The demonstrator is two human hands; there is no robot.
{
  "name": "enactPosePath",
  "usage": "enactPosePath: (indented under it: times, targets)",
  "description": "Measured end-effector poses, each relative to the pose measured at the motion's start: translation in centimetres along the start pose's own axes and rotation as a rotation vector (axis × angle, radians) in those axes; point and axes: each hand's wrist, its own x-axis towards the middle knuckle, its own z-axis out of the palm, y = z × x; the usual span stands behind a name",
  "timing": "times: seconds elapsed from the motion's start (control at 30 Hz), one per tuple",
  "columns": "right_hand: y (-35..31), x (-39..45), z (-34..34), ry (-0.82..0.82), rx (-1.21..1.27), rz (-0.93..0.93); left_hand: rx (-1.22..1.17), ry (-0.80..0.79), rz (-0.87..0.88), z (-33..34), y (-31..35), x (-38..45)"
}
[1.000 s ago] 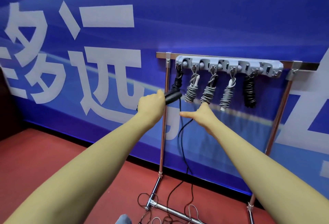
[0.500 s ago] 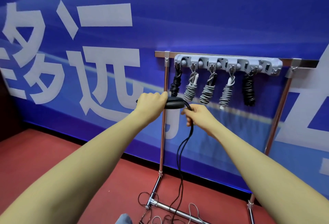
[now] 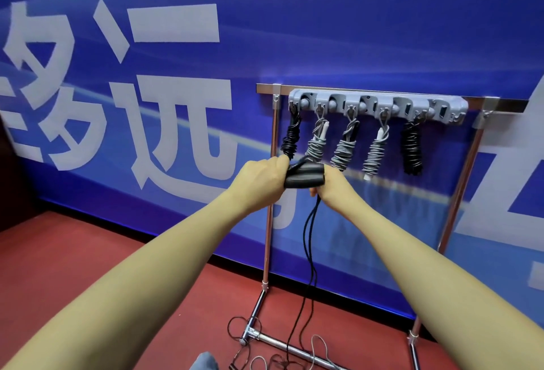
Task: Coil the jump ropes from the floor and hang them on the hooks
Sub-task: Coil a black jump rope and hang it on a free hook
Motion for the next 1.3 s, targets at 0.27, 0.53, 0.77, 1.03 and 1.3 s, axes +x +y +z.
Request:
enactPosePath:
  times: [0.27,0.53,0.77,1.03,1.3]
  targets:
    - [0.0,-0.7,0.4,-0.105,0.096,0.128,0.055,-0.078,-0.333,1.1,0.7,1.5]
    - [-1.6,-2.0,-0.5,-0.174,-0.333,-0.049,0.112,-0.163,-0.363,2.8,-0.1,0.3]
    - [-2.2,-1.3,-1.3,0.224,-0.852,-0.646,0.239,-0.277,-0.192,2.4,-1.0,-0.5]
    - [-2.6,0.7,-1.3,0.086,-0.153,0.045,0.178,-0.098,0.236,1.4,-1.2,-1.1]
    - [-0.6,-0.1,-0.4,0.034,-0.062,0.108,0.079,0.232,0.362,0.3,-1.1,-0.5]
